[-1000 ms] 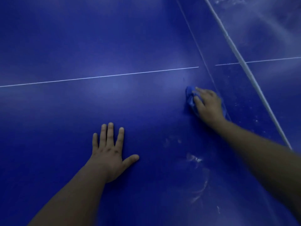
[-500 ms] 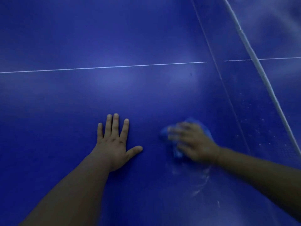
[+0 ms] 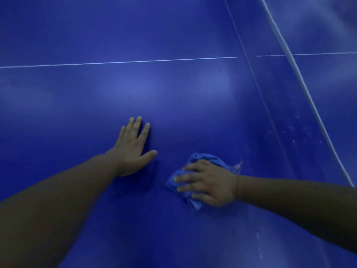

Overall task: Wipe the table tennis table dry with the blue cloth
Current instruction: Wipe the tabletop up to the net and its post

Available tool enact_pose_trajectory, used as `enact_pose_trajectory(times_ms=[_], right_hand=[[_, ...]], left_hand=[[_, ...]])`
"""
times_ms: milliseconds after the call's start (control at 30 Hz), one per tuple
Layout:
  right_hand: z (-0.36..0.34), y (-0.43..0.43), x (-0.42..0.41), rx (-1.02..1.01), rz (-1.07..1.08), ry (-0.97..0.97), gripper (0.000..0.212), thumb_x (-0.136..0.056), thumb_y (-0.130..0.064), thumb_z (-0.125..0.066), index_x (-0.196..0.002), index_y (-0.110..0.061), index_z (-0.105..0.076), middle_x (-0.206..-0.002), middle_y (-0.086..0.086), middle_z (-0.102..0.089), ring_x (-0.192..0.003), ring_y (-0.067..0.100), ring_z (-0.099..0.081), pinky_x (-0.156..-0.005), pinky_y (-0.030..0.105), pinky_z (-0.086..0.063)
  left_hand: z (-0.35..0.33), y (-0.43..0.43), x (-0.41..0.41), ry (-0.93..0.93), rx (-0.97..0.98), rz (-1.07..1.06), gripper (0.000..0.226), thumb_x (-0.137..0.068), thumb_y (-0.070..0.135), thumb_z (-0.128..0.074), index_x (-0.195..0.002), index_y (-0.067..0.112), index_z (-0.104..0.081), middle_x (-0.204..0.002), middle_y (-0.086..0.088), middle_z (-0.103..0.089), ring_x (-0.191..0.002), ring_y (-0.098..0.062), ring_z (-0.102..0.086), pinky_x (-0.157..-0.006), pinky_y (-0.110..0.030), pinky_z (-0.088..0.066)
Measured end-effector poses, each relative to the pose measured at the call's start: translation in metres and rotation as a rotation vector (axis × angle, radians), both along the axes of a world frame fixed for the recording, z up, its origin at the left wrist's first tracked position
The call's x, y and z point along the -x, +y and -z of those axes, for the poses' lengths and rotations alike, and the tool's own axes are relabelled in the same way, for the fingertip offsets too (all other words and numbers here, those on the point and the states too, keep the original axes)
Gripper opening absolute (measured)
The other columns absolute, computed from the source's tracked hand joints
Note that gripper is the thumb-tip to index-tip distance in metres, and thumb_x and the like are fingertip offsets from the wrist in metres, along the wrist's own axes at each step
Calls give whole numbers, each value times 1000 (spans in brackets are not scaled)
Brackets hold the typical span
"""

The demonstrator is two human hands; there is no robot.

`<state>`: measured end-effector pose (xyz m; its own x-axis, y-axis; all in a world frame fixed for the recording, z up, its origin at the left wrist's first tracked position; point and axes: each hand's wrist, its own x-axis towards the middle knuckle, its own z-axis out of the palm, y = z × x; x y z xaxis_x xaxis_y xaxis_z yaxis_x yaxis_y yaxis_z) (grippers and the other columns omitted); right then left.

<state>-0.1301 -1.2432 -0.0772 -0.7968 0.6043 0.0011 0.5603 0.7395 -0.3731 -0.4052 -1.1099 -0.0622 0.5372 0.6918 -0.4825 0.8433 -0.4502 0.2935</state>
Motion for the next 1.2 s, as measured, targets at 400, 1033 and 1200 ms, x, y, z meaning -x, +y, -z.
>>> enact_pose_trajectory(times_ms=[400,1033,1200], right_hand=[[8,58,17,-240,610,-39,41,-103,-35,-41,-126,-15,-69,-140,6,-60,-110,39,-59,-101,46,-41],[-2,-83,108,-166,692,-160,43,-103,-36,-40,-133,-17,-64,-147,5,-54,-120,43,-56,-104,55,-41],[10,-217,146,-65,461,-87,38,-103,-35,-46,-133,-20,-65,-148,2,-53,-120,38,-52,-97,50,-40]], left_hand=[[20,-171,64,-136,-253,-14,71,-101,52,-28,-159,11,-19,-167,-12,-7,-155,-25,5,-122,-45,5],[21,-245,91,-47,-138,72,83,-87,62,9,-151,13,27,-156,-11,41,-140,-23,45,-116,-50,25],[15,-246,98,-141,-38,41,92,-83,66,8,-158,13,13,-161,-8,32,-143,-17,40,-117,-41,27]])
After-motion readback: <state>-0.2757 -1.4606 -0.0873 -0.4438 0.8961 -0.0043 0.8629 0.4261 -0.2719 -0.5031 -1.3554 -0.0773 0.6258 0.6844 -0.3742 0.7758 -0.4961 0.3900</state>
